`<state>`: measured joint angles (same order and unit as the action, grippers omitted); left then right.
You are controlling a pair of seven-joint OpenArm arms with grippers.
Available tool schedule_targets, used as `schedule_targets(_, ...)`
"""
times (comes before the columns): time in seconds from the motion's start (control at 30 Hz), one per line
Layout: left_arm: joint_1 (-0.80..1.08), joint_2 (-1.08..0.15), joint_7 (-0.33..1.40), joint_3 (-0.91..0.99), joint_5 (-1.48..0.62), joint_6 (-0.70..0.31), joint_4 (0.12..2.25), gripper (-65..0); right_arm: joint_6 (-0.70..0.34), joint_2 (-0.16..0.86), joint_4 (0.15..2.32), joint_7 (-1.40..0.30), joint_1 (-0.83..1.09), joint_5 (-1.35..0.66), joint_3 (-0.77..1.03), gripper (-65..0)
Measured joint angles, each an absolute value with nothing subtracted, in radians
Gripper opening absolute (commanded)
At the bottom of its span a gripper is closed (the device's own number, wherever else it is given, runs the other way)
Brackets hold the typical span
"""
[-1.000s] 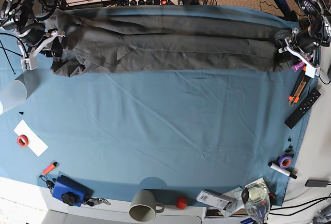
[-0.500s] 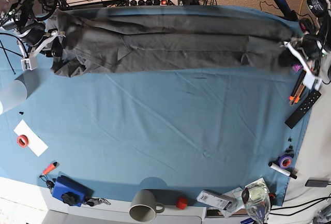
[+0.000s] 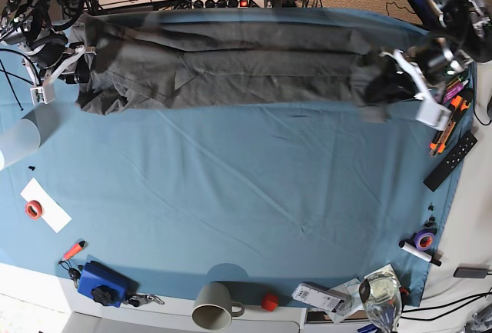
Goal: Fold the T-shirt properly
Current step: 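Grasp the strip end with the left gripper and fold it toward the right gripper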
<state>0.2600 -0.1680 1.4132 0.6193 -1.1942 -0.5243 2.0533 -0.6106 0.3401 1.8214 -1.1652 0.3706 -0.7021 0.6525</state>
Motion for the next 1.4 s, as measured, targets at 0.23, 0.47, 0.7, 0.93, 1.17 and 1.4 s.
schedule_targets(0.23,0.260,-0.167,1.374,0.329,-1.070,-0.511,2.053,-65.0,-0.611,0.340,1.822,-1.147,0.371,-0.653,0.653,-48.9)
schedule_targets(0.47,0.224,-0.109,1.224,0.091,-0.802,-0.487,2.051,-65.0,-0.611,0.340,1.822,-1.140,0.370,-0.652,0.653,-48.9)
schedule_targets(0.7,0.187,-0.007,1.179,-0.113,-0.527,-0.438,2.027,-65.0,-0.611,0.340,1.821,-1.139,0.371,-0.652,0.653,-48.9)
schedule_targets(0.93,0.187,0.032,1.143,-0.237,-0.371,-0.378,2.027,-65.0,-0.611,0.340,1.821,-1.132,0.371,-0.652,0.653,-48.9)
schedule_targets(1.17,0.186,0.060,1.135,-0.249,-0.291,-0.340,2.027,-65.0,-0.611,0.340,1.821,-1.132,0.370,-0.652,0.653,-48.9)
schedule_targets(1.4,0.191,0.060,1.145,-0.249,-0.336,-0.385,2.027,-32.6,-0.611,0.340,1.822,-1.132,0.371,-0.652,0.653,-48.9)
